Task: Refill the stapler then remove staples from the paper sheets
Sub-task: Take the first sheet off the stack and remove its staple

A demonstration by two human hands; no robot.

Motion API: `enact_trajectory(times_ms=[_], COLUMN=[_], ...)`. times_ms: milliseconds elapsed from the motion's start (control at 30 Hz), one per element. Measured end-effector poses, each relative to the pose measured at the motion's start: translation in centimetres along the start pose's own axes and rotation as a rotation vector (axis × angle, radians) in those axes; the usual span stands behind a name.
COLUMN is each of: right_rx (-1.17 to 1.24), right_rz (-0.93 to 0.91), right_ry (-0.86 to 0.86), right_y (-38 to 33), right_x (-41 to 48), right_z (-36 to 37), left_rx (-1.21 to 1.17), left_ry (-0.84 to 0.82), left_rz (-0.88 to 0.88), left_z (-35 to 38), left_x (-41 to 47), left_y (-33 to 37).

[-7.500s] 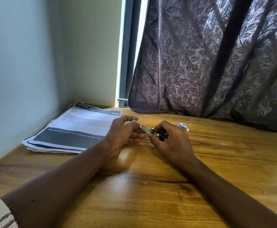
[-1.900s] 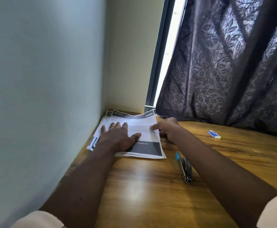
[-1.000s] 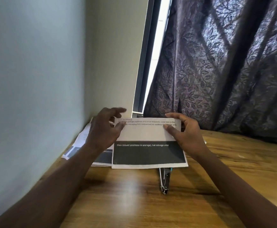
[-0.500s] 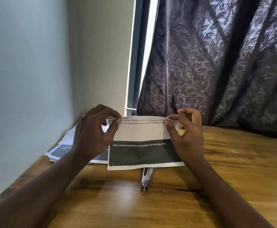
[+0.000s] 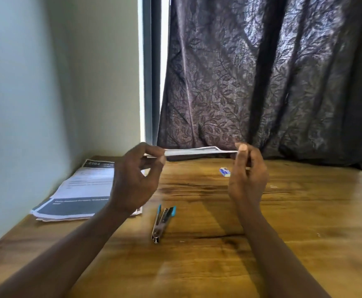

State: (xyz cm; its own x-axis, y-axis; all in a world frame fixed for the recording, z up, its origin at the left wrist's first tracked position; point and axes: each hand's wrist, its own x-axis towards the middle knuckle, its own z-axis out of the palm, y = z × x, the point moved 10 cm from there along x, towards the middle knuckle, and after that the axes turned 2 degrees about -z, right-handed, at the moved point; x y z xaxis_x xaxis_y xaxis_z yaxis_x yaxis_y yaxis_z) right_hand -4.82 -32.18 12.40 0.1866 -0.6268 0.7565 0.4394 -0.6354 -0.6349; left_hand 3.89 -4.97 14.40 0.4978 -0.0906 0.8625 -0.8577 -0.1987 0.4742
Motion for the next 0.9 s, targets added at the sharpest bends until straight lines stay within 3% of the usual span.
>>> enact_trajectory(times_ms=[100,200,267,367,500,567,733,900], right_rx=[-0.12,-0.408,-0.619,-0.643,-0.706,-0.773,-0.806,-0.863], right_rz=[0.135,0.208,0.213,0.124,0.108,0.073,0.049,0.044], right_ry=[0.022,-0.048,-0.13,-0.382,-0.884,-1.006,-1.022,-1.033], right_y=[2.8,5.6,6.2,6.4,8.0,7.9,7.4,7.0], right_x=[-0.1,-0.5,-0.8,-1.9,-5.7,-6.7,-7.1,-7.5], right_z=[-2.8,-4.6,-5.6,-4.2,-0.1,1.1,1.9,2.2], left_rx=[-0.002,0.027,0.02,0.087,0.16,0.208,0.362,0.478], left_ry=[-0.201,-0.408,-0.539,-0.693,-0.733,-0.751,-0.776,-0.673], left_rz=[0.04,0.065,0.015,-0.057,-0.133,-0.161,-0.18,-0.182], left_z=[4.5,8.0,9.4,10.3,10.0,9.8,9.2,9.2], left_x=[-0.9,-2.6,-3.7,-5.1,-5.8,-5.9,-6.1,-5.1], left_y=[1.0,1.1,0.3,-1.5,-3.3,-3.7,-4.5,-2.7])
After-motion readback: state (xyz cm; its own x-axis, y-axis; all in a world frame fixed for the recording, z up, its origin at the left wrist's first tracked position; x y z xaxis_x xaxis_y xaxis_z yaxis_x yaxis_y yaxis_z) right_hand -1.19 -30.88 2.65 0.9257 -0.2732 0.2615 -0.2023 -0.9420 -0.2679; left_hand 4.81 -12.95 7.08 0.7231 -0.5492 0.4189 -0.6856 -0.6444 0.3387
